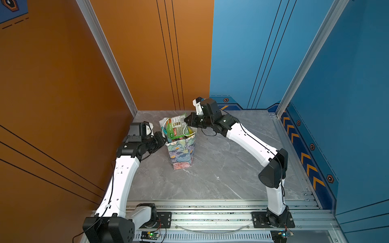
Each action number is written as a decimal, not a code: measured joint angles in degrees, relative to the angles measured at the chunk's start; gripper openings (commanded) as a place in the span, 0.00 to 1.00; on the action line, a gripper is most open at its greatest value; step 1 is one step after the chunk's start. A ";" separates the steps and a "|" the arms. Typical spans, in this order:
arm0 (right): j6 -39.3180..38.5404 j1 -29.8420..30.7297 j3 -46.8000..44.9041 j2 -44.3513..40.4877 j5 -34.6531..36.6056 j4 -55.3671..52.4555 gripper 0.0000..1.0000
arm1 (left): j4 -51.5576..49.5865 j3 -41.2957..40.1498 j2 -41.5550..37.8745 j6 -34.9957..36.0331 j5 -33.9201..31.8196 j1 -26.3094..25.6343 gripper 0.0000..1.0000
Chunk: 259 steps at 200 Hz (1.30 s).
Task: Place the snacks into the paper bag
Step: Place the snack in the paper bag, then press the snack against the paper bag.
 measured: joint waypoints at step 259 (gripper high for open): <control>-12.57 1.49 8.33 -1.38 4.37 -12.61 0.31 | 0.15 0.00 0.09 0.00 0.17 0.00 0.00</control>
